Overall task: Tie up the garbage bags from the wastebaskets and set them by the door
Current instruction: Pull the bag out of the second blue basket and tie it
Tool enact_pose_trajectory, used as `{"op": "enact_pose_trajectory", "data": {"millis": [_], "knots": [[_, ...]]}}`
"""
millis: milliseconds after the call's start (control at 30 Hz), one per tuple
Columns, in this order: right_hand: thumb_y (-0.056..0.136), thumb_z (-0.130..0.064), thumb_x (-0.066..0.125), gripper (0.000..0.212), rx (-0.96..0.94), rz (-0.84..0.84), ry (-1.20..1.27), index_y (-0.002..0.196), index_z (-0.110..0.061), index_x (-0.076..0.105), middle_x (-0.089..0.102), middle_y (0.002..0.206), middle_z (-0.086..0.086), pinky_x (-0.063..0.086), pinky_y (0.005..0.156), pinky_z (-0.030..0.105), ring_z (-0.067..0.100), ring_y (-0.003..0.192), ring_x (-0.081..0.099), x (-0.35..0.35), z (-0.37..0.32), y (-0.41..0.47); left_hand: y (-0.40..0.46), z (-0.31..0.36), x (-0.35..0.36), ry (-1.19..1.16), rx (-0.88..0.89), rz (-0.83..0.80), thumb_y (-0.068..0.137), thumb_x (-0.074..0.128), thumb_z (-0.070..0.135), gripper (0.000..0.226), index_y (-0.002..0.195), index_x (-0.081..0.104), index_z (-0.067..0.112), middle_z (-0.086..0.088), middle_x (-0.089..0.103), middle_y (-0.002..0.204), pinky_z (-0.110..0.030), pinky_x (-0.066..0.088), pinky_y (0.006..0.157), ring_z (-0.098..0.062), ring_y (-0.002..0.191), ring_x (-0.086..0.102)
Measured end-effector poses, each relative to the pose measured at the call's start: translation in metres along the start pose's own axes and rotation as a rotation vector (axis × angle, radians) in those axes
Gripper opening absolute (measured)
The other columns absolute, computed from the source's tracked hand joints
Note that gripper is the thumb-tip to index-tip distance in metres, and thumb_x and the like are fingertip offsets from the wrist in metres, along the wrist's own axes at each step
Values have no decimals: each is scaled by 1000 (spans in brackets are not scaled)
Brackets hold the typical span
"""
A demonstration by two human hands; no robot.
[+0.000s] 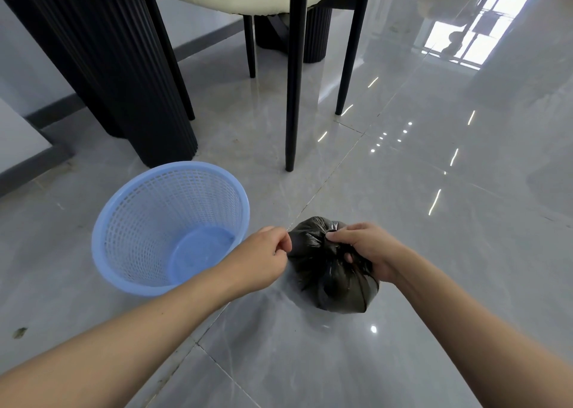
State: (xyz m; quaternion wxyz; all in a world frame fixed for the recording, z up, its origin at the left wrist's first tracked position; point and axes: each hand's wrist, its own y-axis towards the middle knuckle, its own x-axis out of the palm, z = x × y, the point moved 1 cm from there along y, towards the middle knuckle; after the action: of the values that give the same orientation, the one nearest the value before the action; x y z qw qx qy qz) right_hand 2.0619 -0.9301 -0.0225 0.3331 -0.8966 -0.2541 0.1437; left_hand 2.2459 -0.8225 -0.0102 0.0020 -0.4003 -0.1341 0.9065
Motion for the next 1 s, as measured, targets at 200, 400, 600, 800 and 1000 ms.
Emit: {"op": "enact_pose_trajectory", "data": {"millis": [200,400,600,800,1000], "knots": [[86,-18,68,22,84,-45,158,97,1,68,70,96,24,57,81,46,35,84,67,-1,-3,0,-1,0,0,-27,-18,2,90,46,15,14,97,58,18,8,55,99,-17,40,64,-6,74,50],[75,-9,52,12,141,-85,140,82,-6,62,59,77,16,38,37,17,14,40,43,3,-4,-4,0,-1,6,-75,-46,-32,85,58,29,12,96,55,24,10,57,99,-21,40,65,-3,72,50],[68,-4,54,18,176,-103,165,84,-1,62,61,83,20,56,71,40,30,62,60,2,-1,-2,0,-2,6,-68,-49,-23,91,52,22,13,102,57,19,7,58,102,-18,39,63,-2,70,48],[83,5,61,9,16,-62,97,87,-3,64,64,80,19,56,70,39,29,64,64,-2,1,0,2,-6,5,-70,-63,-18,92,48,16,15,104,56,21,7,58,104,-11,34,59,0,72,49],[82,-1,62,6,-10,-35,87,87,-4,64,62,80,18,51,74,43,30,70,59,1,1,1,3,-4,7,-108,-53,-12,91,46,13,22,108,54,24,5,59,100,-19,39,61,-4,67,48]]}}
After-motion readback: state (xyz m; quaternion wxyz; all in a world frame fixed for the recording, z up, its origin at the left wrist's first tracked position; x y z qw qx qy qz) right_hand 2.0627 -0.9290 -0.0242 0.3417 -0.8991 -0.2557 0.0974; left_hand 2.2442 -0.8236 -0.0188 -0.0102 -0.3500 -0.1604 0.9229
